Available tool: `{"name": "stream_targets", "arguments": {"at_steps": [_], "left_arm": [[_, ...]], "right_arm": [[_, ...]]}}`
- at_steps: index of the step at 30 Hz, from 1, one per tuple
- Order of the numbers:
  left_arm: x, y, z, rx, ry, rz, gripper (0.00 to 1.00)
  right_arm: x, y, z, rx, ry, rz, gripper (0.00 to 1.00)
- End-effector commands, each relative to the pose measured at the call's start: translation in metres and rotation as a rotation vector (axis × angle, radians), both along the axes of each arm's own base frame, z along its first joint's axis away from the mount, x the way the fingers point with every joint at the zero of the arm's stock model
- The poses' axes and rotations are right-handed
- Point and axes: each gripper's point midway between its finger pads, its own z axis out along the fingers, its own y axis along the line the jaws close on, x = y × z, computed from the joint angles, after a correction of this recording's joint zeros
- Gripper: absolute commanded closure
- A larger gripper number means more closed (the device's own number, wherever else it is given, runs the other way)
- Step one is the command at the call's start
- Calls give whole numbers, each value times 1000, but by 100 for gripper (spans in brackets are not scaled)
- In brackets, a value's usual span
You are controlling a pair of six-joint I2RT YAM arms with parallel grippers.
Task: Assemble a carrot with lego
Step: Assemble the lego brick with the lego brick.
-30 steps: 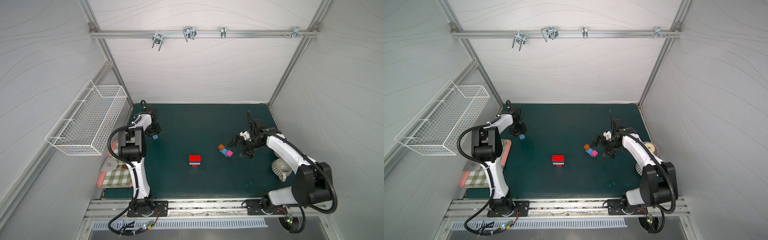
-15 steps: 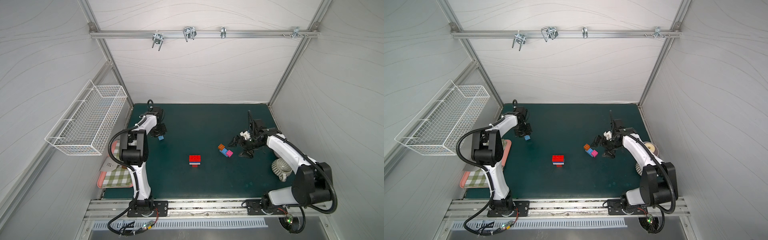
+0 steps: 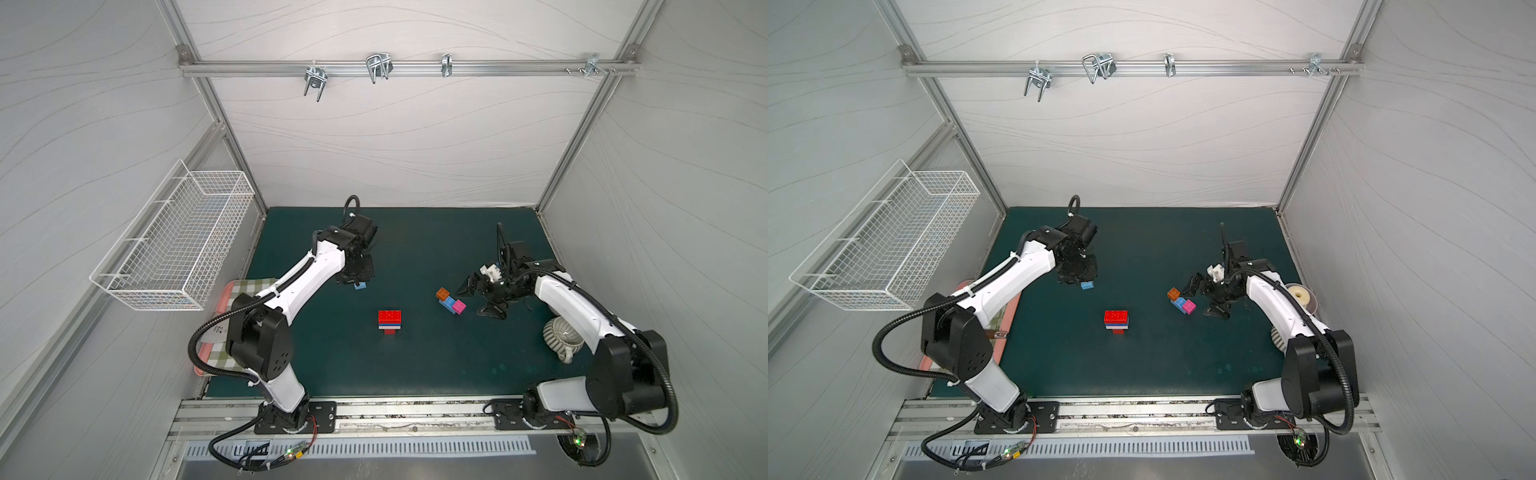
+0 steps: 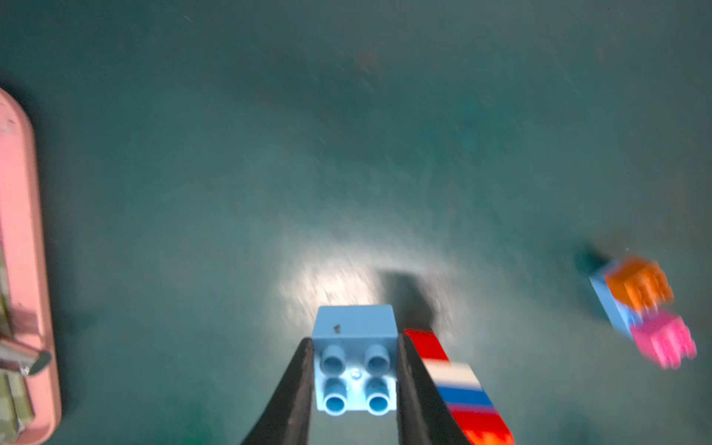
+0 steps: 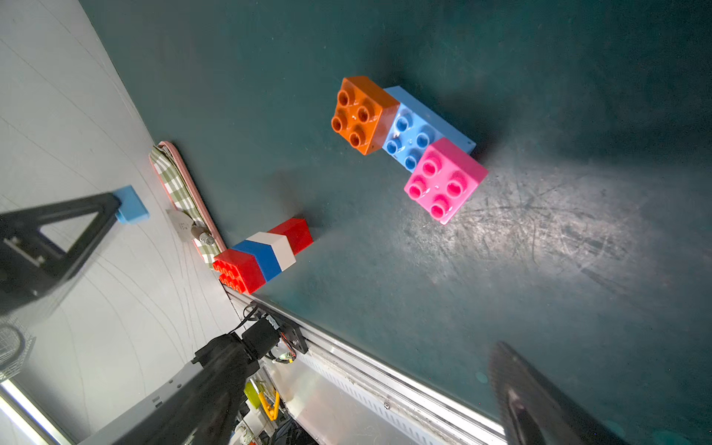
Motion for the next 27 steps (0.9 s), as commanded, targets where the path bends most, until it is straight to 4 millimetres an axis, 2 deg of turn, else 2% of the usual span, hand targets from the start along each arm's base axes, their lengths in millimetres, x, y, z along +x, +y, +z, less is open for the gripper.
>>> {"name": "stream_targets", "arguments": {"at_steps": [1,5,8,14,21,27], "left_arm": [[-33,-13,12,30,39,-7,87],[-52,-38,14,41,45,-76,87],[-59,-47,11,49,52,-105,87],[-60,-57,12,54,49,-101,87],[-65,-70,1,87,72,-101,88],[-66,-71,-4,107,68,-95,89]], "right_arm": [[-3,1,6,23,-17,-2,1],[-4,1,8,26,-20,-1,1],[-5,1,8,25,-20,3,1],[-7,0,7,23,-19,7,1],[-8,-1,7,20,-18,7,1],[-10,-2,5,17,-15,10,1]]}}
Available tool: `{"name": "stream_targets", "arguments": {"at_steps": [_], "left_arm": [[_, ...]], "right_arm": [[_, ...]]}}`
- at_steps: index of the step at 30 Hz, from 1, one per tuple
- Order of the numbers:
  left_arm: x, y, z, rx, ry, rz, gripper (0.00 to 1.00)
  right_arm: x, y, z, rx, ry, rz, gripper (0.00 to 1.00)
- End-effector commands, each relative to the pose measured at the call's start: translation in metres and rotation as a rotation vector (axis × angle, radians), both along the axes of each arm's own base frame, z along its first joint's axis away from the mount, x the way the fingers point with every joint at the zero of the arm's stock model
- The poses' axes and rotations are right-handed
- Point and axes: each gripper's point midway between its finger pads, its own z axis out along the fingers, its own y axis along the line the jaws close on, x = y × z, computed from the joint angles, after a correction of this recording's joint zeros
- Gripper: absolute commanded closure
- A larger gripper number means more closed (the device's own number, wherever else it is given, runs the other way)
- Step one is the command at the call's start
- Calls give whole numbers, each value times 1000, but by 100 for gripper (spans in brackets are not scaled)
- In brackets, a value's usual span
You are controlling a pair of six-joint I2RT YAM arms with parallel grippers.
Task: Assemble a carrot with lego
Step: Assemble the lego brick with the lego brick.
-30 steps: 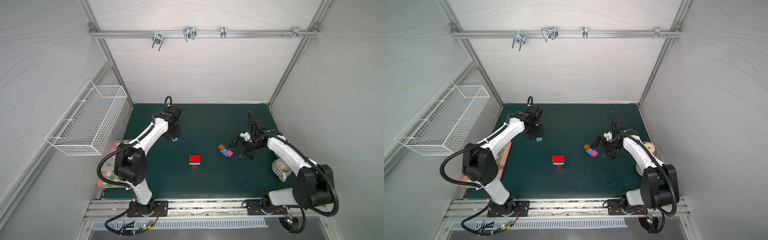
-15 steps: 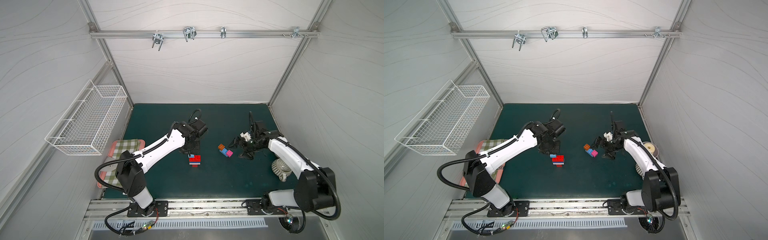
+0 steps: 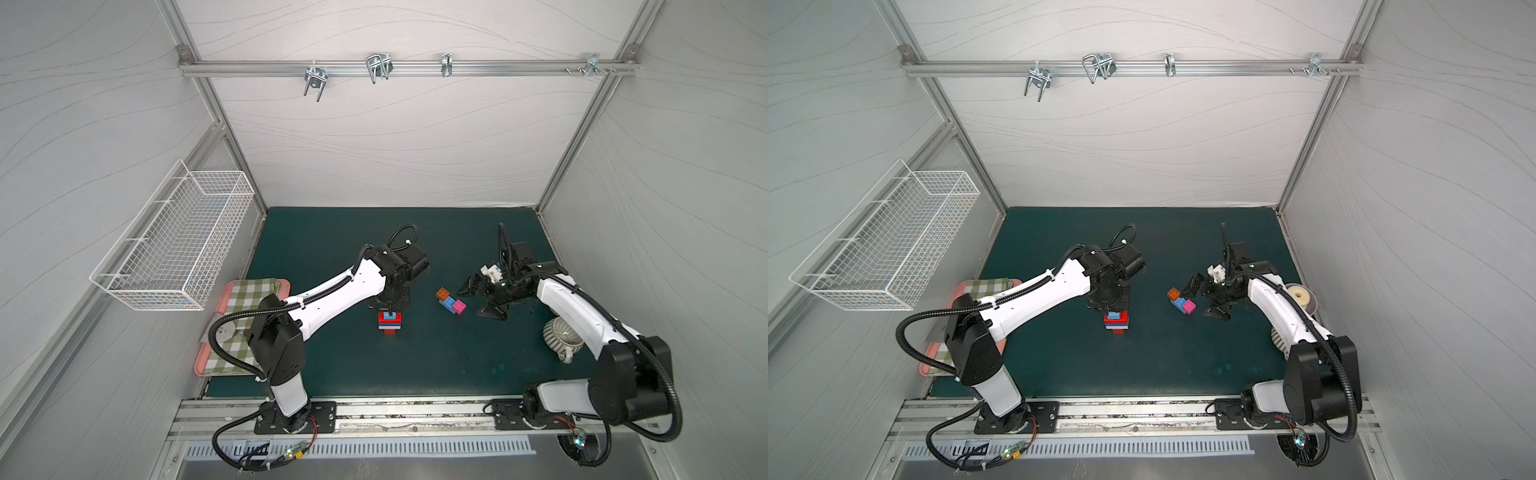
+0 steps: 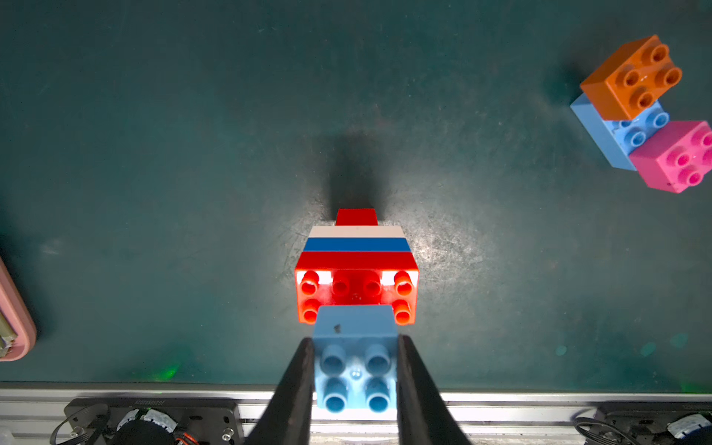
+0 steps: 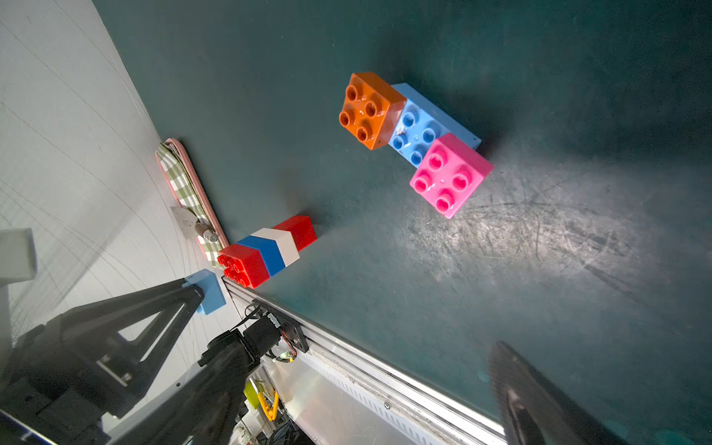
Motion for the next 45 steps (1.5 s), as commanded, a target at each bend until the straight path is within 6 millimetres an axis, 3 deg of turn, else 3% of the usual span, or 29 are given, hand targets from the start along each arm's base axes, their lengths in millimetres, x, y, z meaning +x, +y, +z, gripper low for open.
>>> {"name": "stream_targets", "arguments": {"at_steps": [1,29,45], "left_arm": [[5,4,5,29,-32,34,89],[6,5,-25,62,-22,23,90],[4,11,-14,65,-114,58,92]], "right_arm": [[-6,-1,2,10,2,9,1],[-5,-4,-3,-3,15,4,1],[-5,-5,-4,-12,21,2,1]]}}
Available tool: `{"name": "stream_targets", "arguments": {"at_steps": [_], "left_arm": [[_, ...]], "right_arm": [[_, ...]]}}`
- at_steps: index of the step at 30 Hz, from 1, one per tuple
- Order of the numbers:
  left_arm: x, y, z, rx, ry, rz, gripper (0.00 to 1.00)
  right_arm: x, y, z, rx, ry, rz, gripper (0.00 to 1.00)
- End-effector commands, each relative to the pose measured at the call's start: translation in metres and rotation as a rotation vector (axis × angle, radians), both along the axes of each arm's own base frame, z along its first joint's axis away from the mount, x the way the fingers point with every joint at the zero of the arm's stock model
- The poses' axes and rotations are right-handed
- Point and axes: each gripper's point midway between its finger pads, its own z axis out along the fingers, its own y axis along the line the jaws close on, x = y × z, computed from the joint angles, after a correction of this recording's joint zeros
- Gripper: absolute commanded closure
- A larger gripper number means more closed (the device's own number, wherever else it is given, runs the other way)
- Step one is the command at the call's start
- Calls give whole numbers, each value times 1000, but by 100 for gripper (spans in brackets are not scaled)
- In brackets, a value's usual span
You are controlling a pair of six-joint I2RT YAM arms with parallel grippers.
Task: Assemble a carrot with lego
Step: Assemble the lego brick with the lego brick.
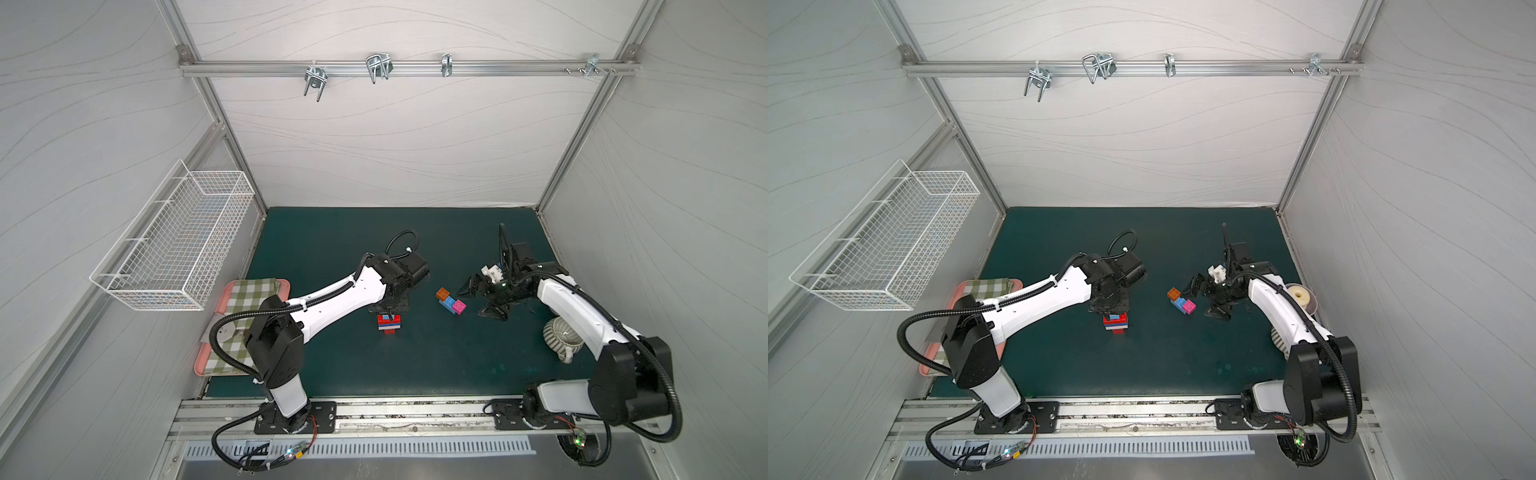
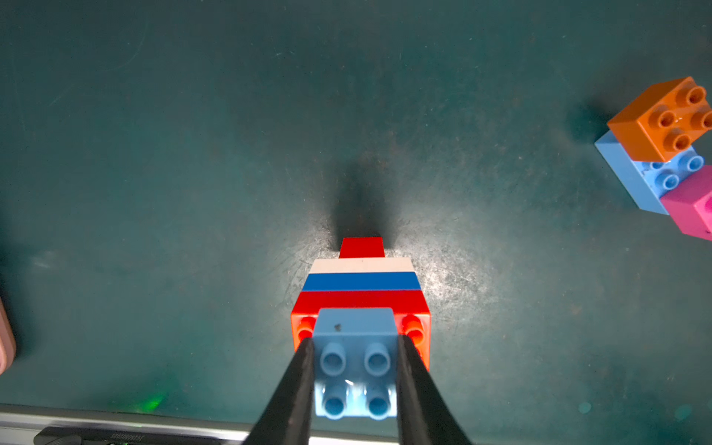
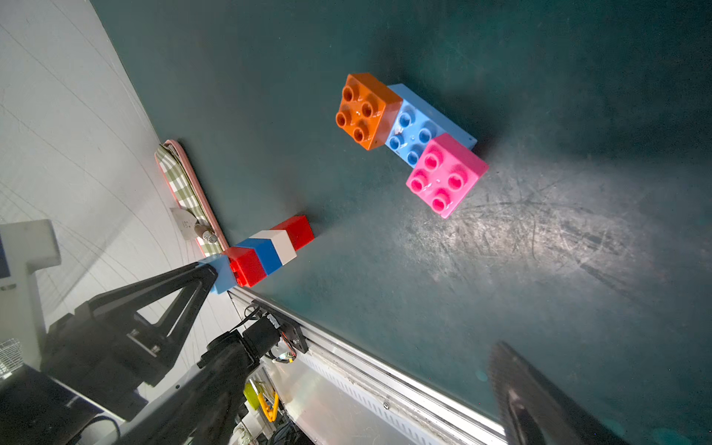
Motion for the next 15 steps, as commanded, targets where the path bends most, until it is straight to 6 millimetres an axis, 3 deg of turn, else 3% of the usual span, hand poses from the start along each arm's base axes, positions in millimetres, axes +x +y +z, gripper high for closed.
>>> {"name": "stream_targets", "arguments": {"at_steps": [1,9,15], "left_arm": [[-3,7,3,42,-28,22,92],[-6,0,9,41,-51,28,94],[-5,5,13,58,-74,46,96]], "right_arm": [[-5,-3,-3,-11,20,6,1],[-6,-4,-4,-16,24,7,1],[-6,-4,-3,-16,21,8,1]]}}
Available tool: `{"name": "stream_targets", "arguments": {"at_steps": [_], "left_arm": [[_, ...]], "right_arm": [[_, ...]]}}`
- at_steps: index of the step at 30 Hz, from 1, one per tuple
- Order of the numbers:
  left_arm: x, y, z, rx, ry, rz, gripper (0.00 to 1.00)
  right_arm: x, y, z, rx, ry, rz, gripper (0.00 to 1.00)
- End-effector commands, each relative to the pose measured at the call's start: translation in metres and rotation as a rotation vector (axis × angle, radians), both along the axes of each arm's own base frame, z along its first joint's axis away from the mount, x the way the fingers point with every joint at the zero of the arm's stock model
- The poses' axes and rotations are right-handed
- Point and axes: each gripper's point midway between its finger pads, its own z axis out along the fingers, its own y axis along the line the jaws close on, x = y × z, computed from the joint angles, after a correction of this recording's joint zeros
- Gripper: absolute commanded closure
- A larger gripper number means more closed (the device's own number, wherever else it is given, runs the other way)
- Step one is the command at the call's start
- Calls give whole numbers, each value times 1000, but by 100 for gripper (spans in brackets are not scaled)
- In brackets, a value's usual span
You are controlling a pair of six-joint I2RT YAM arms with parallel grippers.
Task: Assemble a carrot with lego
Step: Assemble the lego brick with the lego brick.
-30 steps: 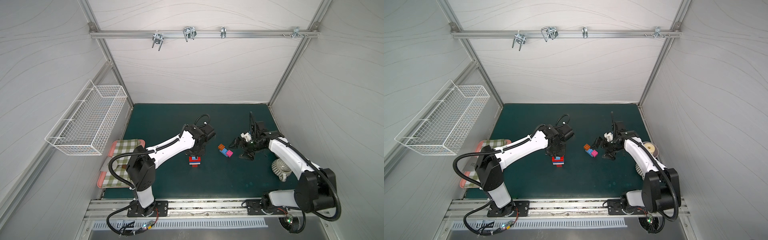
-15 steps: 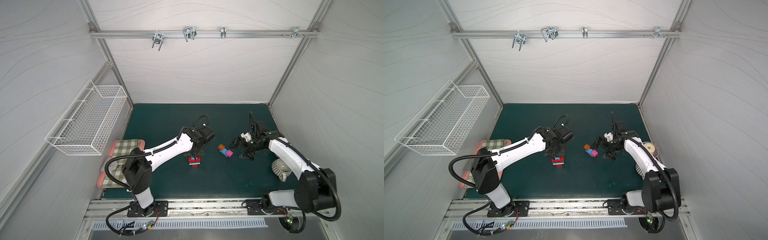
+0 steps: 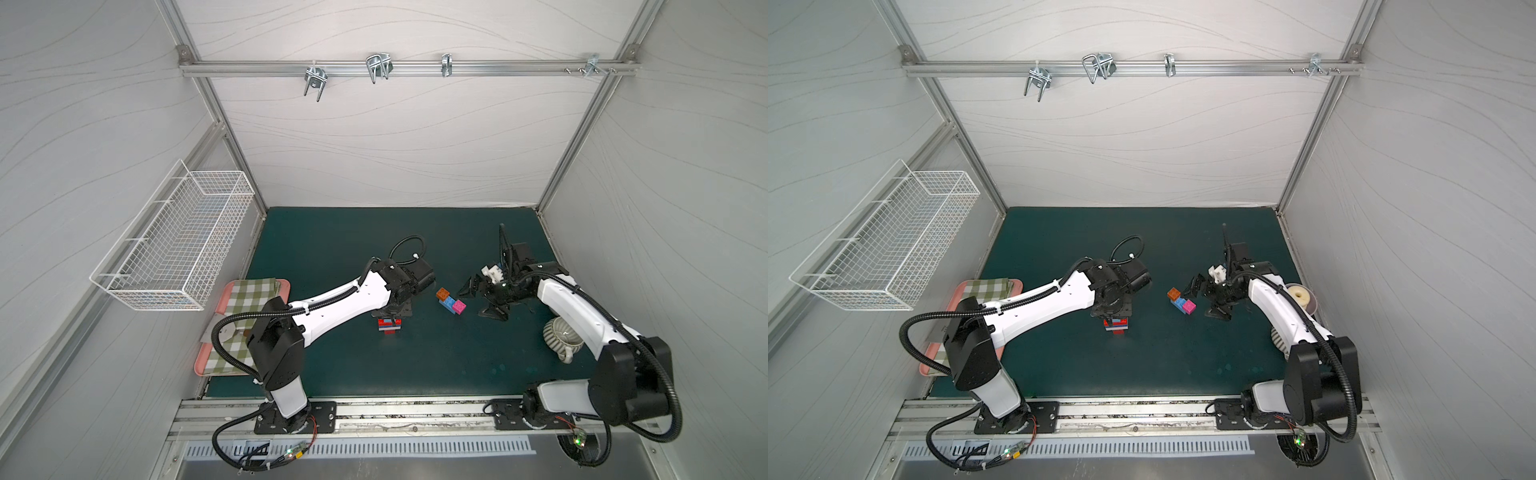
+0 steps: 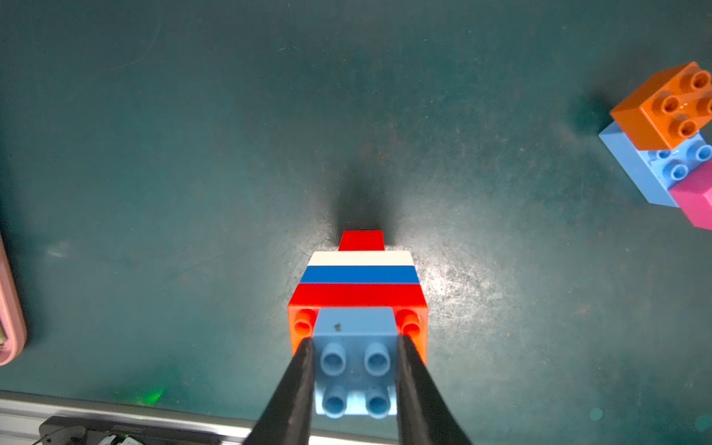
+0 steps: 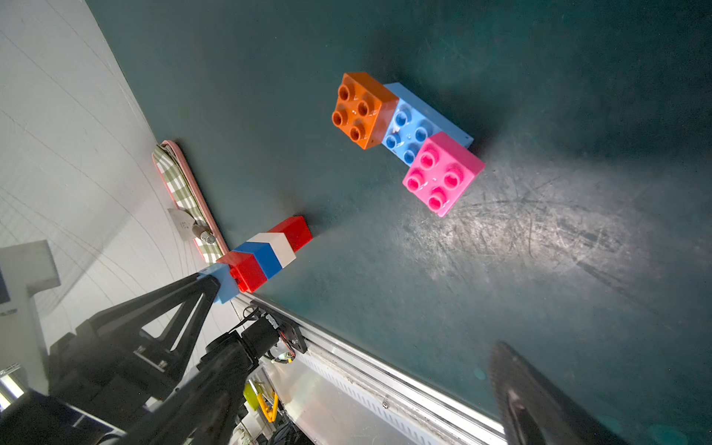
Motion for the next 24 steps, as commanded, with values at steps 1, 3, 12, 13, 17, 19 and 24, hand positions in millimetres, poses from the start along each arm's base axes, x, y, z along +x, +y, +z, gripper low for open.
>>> {"name": "stream_targets", "arguments": {"at_steps": [1,3,12,13,17,19,24], "left_arm": [[2,8,10,24,-43,38,96],[1,10,8,29,-40,47,97],[-1,11,-2,7,-46,92,100],[-1,12,-3,6,-46,97,100],[-3,8,-9,-21,-35,97,100],[-4,6,-11,-28,-26,96,100],[-6,1,-17,-60,-18,95,100]], "right_arm": [[-5,-3,-2,-9,16,10,1],[-5,-3,-3,-10,17,10,1],[-4,-4,-2,-17,16,12,1],[-4,-4,-2,-18,19,13,1],[-4,-4,-1,-18,16,14,1],[-4,-4,-1,-18,18,14,1],[-3,-4,0,-21,17,14,1]]}}
